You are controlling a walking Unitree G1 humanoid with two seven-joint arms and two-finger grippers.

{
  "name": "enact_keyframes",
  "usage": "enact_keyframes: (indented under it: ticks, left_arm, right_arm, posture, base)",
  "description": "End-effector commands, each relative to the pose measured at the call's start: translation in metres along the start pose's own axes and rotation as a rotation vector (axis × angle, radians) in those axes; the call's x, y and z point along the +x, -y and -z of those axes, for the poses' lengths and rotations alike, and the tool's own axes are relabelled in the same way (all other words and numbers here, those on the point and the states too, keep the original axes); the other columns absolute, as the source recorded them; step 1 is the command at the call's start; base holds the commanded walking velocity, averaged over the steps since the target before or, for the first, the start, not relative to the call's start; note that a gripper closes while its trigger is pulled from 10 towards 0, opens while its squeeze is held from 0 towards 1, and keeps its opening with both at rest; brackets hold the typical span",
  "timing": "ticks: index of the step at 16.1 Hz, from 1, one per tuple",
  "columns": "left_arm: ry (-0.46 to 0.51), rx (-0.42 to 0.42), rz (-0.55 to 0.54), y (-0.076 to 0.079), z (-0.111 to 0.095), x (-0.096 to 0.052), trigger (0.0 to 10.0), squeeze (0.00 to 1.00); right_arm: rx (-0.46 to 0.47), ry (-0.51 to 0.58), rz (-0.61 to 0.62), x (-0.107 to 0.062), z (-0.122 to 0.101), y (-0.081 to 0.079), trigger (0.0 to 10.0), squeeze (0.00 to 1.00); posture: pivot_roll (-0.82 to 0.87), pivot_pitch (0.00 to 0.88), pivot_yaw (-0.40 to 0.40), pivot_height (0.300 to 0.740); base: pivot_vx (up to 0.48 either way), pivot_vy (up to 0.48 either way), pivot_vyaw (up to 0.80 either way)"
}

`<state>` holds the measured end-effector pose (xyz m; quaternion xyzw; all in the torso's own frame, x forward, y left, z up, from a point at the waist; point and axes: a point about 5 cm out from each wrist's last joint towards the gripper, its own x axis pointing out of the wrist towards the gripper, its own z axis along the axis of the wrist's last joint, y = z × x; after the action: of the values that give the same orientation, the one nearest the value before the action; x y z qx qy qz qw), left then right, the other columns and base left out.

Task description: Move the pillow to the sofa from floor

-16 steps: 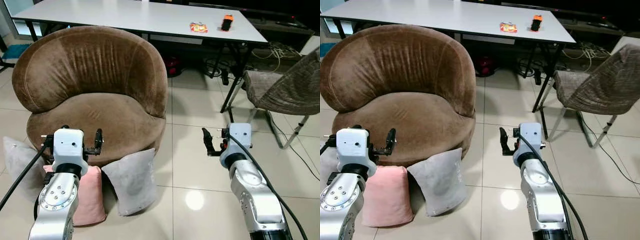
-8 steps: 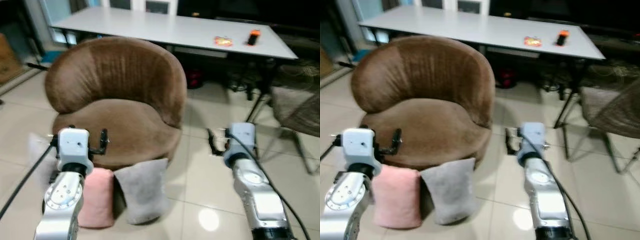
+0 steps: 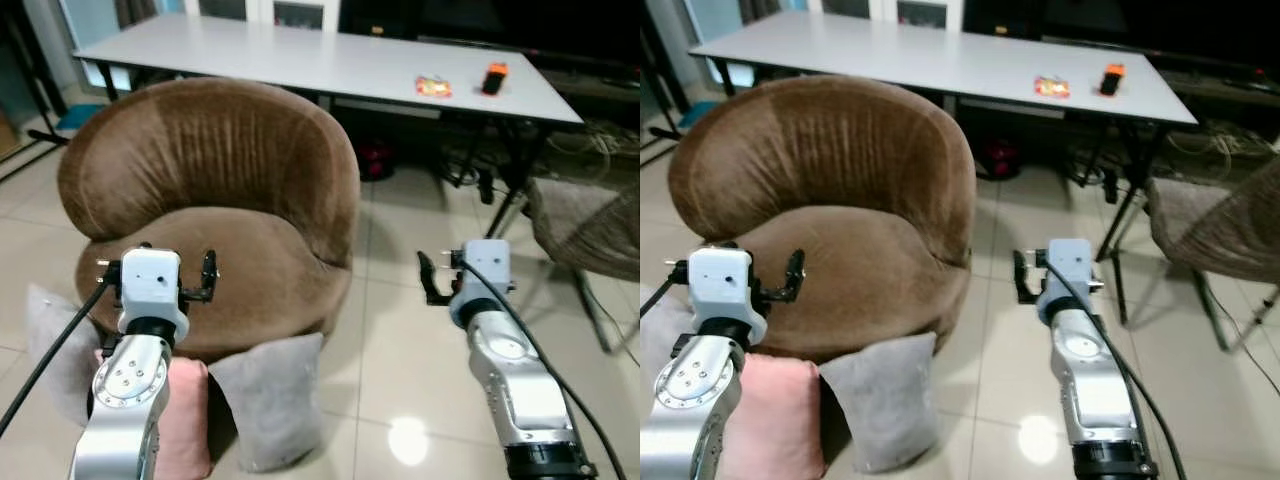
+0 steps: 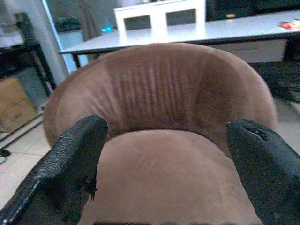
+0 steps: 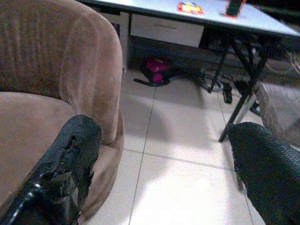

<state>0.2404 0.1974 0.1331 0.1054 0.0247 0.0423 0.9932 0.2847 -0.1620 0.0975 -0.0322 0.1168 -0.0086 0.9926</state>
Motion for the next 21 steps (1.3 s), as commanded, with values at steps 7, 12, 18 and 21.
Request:
enact_keyframes:
  ticks: [7,12,18,21]
  left_arm:
    - [0.0,0.019,-0.031,-0.007,0.001,-0.002,10.0,0.0]
    - [-0.005,0.033,-0.041,-0.007,0.002,-0.003,10.0,0.0]
    - [-0.003,0.068,-0.063,-0.011,0.003,-0.005,10.0,0.0]
    - [-0.005,0.063,-0.06,-0.01,0.003,-0.005,10.0,0.0]
  right_arm:
    - [-0.016,0.033,-0.151,0.002,-0.008,-0.023,10.0,0.0]
    - [0.018,0.033,-0.12,0.002,-0.007,-0.016,10.0,0.0]
    - [0.028,0.033,-0.113,0.003,-0.006,-0.014,10.0,0.0]
    - [0.023,0.025,-0.104,0.003,-0.005,-0.012,10.0,0.0]
  posture:
    - [-0.06,0.0,-0.064,0.74]
    - [-0.06,0.0,-0.067,0.74]
    - [-0.06,0.0,-0.068,0.74]
    - [-0.06,0.0,-0.069,0.74]
  base:
    - [0.317,0.0,0.69]
    - [0.238,0.0,0.64]
    - [0.0,-0.08,0.0]
    - [0.0,-0.48,0.0]
